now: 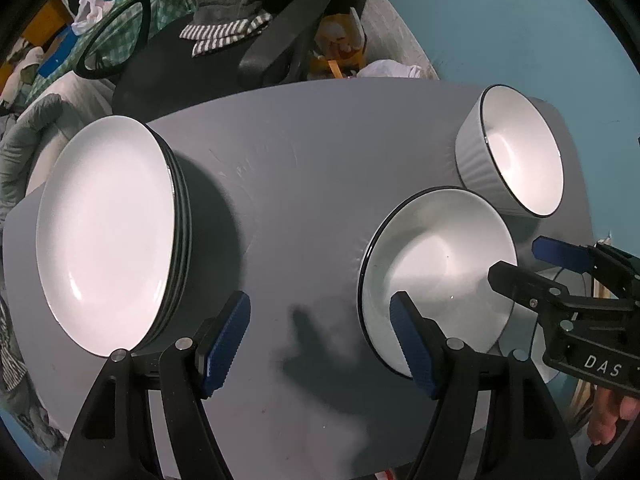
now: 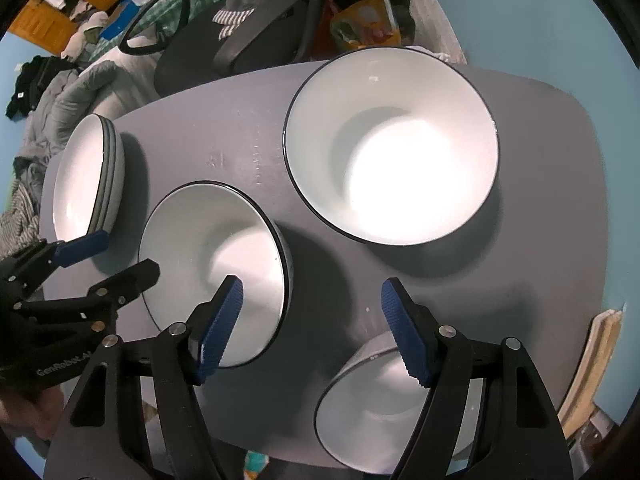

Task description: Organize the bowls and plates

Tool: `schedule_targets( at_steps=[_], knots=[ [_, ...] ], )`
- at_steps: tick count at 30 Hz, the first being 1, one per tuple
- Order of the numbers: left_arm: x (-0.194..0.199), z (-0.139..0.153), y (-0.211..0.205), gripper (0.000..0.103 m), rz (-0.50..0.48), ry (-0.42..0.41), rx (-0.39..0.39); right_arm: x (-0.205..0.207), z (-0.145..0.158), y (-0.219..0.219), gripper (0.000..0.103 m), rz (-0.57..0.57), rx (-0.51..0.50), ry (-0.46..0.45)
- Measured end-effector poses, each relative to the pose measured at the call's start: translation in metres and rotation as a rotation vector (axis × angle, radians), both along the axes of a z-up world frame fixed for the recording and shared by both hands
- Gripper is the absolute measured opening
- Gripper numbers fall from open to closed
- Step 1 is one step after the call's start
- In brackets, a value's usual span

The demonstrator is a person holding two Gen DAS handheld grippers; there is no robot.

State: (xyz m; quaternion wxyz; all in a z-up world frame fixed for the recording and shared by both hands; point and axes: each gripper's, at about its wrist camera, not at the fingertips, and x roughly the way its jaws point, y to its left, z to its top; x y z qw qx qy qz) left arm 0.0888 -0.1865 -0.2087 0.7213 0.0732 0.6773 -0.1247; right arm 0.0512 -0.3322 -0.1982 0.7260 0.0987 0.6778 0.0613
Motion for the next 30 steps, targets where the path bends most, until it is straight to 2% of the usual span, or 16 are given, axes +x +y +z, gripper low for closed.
schedule_targets(
  at_steps=[7, 12, 16, 21, 26, 30],
  knots=[
    [0.005, -0.009, -0.001, 0.074, 0.008, 0.017, -0.002, 0.002, -0.011, 0.005, 0.061, 0.021, 0.012, 0.021],
    [0.006, -0.016, -0.004, 0.074, 0.032, 0.043, -0.009, 0.004, -0.02, 0.004, 0.047, 0.022, 0.021, 0.053],
    [0.005, -0.02, -0.008, 0.074, 0.03, 0.053, -0.004, 0.006, -0.025, 0.004, 0.042, 0.027, 0.012, 0.063],
    [0.004, -0.024, -0.009, 0.073, 0.035, 0.066, -0.005, 0.004, -0.029, 0.004, 0.033, 0.039, 0.005, 0.076],
    [0.003, -0.027, -0.014, 0.059, 0.033, 0.074, 0.001, 0.003, -0.029, 0.001, 0.028, 0.039, 0.007, 0.074],
    [0.0, -0.029, -0.015, 0.053, 0.045, 0.078, 0.005, 0.006, -0.03, 0.006, 0.025, 0.045, 0.012, 0.078]
  ],
)
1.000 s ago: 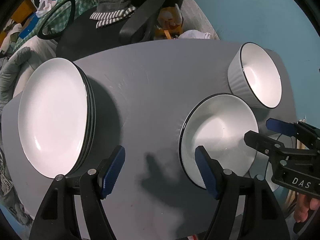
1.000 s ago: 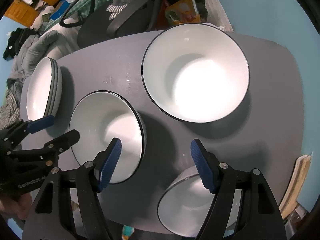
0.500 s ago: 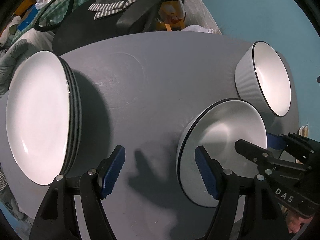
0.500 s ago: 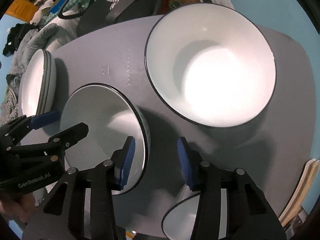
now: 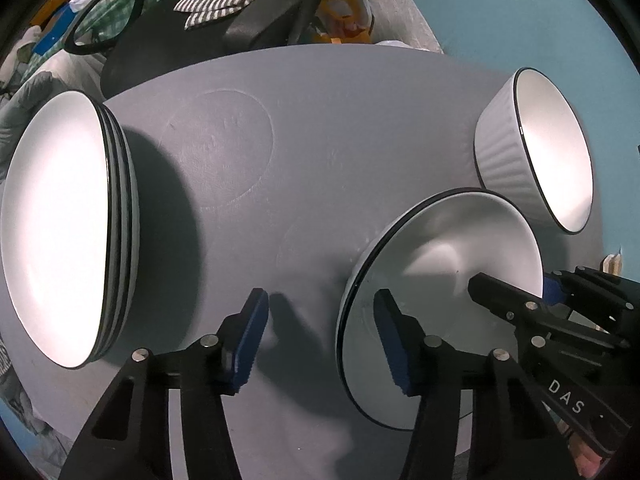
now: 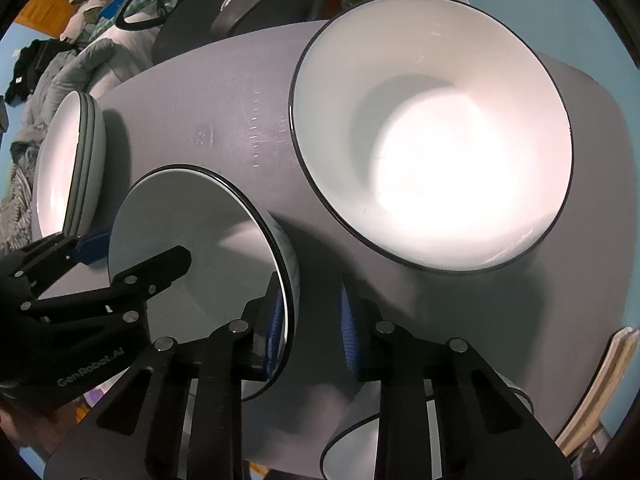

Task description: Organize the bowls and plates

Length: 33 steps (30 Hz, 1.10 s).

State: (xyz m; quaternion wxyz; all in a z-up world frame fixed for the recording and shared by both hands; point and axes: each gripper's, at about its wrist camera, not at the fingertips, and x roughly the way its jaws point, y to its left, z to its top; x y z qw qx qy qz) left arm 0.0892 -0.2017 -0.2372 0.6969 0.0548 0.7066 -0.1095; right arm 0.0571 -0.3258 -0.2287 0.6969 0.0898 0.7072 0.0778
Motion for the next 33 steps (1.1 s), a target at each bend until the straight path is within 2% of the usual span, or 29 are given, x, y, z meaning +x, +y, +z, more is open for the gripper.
schedule_targets(
  at_steps=[2, 7, 19, 26, 33],
  knots=[
    [-0.004, 0.0, 0.0, 0.044, 0.008, 0.005, -0.002, 0.001, -0.001, 0.001, 0.024, 0.005, 0.004, 0.003],
    [-0.007, 0.002, 0.001, 0.037, 0.007, 0.011, -0.019, 0.002, -0.001, 0.004, 0.018, 0.017, 0.008, 0.003],
    [-0.008, 0.004, -0.004, 0.014, -0.011, 0.039, -0.059, 0.005, -0.009, 0.015, 0.012, 0.011, 0.038, 0.017],
    [-0.009, 0.001, -0.006, 0.012, -0.015, 0.058, -0.065, 0.003, -0.008, 0.018, 0.009, 0.011, 0.033, 0.012],
    [-0.019, 0.0, -0.009, 0.012, -0.024, 0.041, -0.057, 0.005, -0.008, 0.024, 0.009, 0.029, 0.008, 0.002]
  ],
)
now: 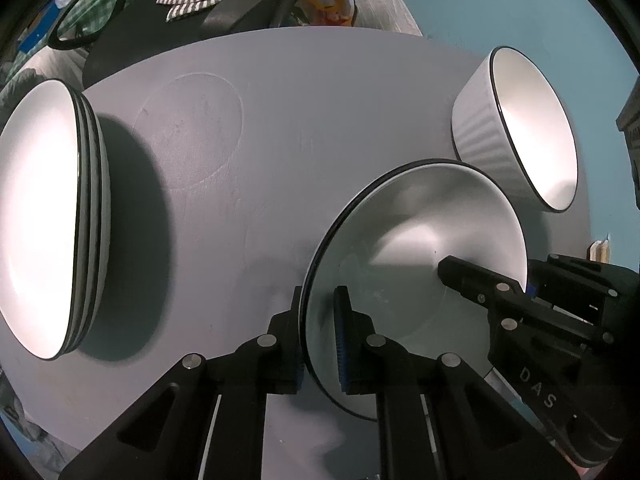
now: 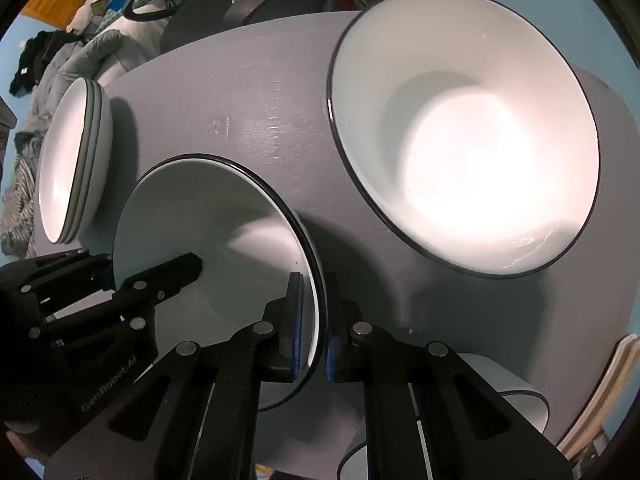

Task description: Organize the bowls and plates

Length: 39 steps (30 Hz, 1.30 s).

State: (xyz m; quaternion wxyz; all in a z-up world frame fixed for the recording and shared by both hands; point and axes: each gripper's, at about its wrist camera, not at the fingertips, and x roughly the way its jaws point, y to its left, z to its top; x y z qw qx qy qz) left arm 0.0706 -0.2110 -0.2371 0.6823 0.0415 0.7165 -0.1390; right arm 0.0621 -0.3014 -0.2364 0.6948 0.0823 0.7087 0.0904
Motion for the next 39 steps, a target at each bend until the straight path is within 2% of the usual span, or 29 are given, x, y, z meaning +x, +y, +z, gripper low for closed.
schedule_targets(
  at_steps=[21, 39],
  knots=[
    [-0.003, -0.003, 0.009, 0.01, 0.005, 0.006, -0.024, 0.0, 0.003, 0.006, 0.008, -0.015, -0.015, 0.012],
    [0.017, 0.044, -0.005, 0.01, -0.053, -0.04, -0.056, 0.004, 0.048, -0.003, 0.007, -0.023, -0.016, -0.03]
  ],
)
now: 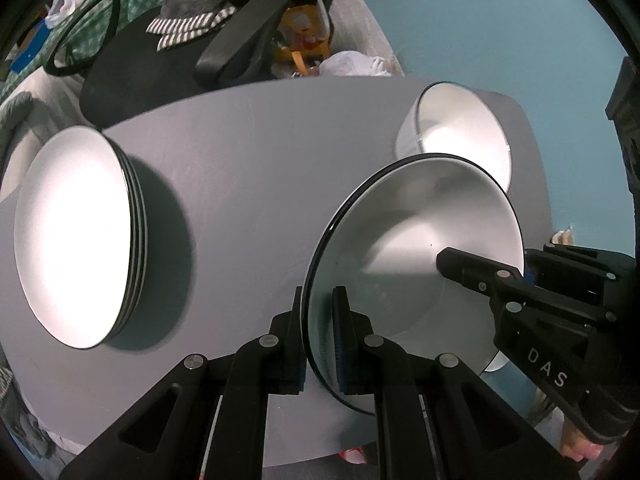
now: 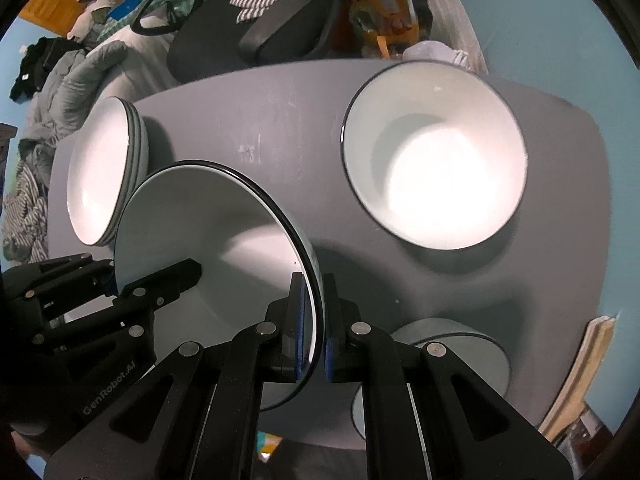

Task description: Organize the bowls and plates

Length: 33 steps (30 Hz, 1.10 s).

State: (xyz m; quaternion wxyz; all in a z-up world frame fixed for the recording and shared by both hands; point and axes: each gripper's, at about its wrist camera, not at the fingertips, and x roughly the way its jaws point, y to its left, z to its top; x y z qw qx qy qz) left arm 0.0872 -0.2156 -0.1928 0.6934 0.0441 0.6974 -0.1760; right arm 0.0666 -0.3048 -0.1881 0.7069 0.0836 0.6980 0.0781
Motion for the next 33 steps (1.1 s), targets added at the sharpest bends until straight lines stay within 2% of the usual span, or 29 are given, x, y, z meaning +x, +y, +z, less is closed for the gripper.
schedule_targets(
  at_steps=[16, 33],
  knots=[
    [0.026, 0.023, -0.042, 0.01, -0.062, -0.049, -0.024, 0.009, 0.03, -0.04, 0.007, -0.061, 0.002, -0.032],
    [0.061, 0.01, -0.089, 0.01, -0.078, -0.034, -0.006, 0.031, 0.027, -0.09, 0.007, -0.119, 0.001, -0.016]
  ],
)
